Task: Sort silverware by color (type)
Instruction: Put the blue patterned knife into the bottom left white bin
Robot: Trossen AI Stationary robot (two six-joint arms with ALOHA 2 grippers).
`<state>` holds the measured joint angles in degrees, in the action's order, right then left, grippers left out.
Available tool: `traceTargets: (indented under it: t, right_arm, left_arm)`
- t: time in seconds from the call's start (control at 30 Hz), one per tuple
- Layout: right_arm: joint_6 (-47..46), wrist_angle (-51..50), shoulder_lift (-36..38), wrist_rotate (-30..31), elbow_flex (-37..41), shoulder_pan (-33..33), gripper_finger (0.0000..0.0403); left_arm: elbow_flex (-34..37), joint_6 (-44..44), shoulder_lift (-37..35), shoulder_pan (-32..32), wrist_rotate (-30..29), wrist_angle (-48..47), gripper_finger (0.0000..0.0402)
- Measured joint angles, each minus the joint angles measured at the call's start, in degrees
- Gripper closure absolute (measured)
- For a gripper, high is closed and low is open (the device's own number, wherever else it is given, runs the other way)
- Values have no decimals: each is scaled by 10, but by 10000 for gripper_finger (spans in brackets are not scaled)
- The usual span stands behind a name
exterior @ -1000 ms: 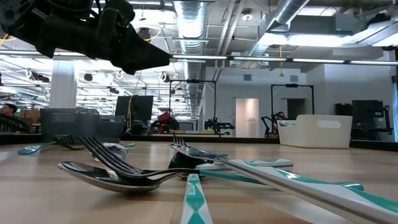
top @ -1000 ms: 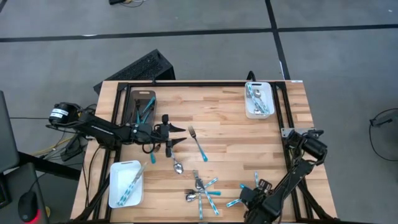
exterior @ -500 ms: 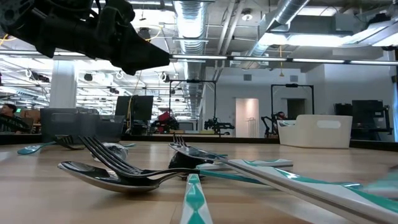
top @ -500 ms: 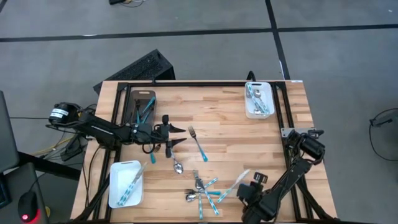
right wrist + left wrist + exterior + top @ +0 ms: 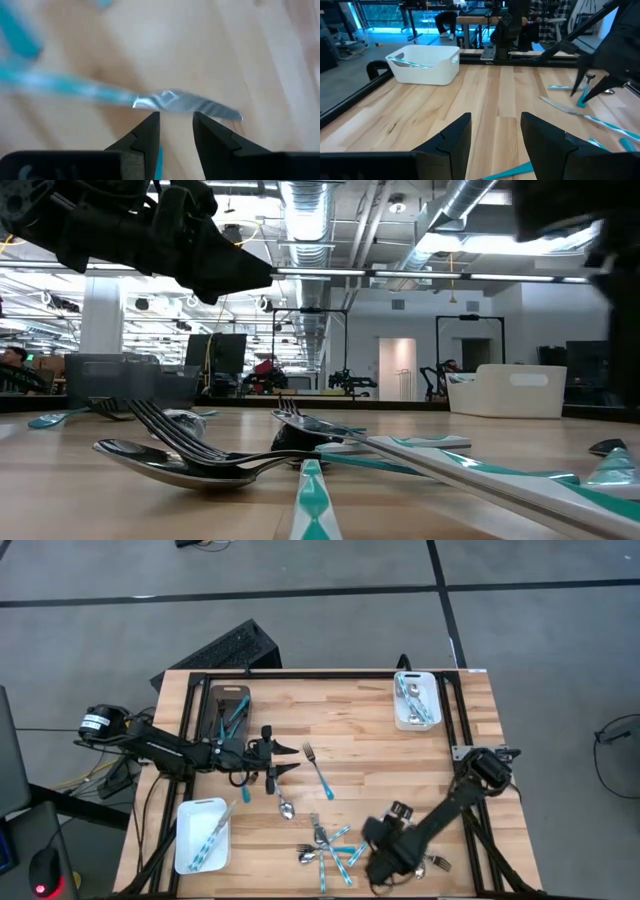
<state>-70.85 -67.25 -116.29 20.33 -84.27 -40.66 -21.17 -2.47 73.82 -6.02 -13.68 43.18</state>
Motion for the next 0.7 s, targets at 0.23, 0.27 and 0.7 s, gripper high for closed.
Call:
traceTargets:
  t: [0.23,0.27,0.7]
  right_arm:
    - [-229,44,0,-75,0,49,252]
    - [-248,54,-1,-91,0,51,252]
    - [-339,139,-2,-132,28,44,252]
  left_arm:
    - [0,-12,0,-1,-1,-6,242]
    - [0,-13,0,-3,-1,-9,242]
    - [0,6,0,-11,-20,-49,242]
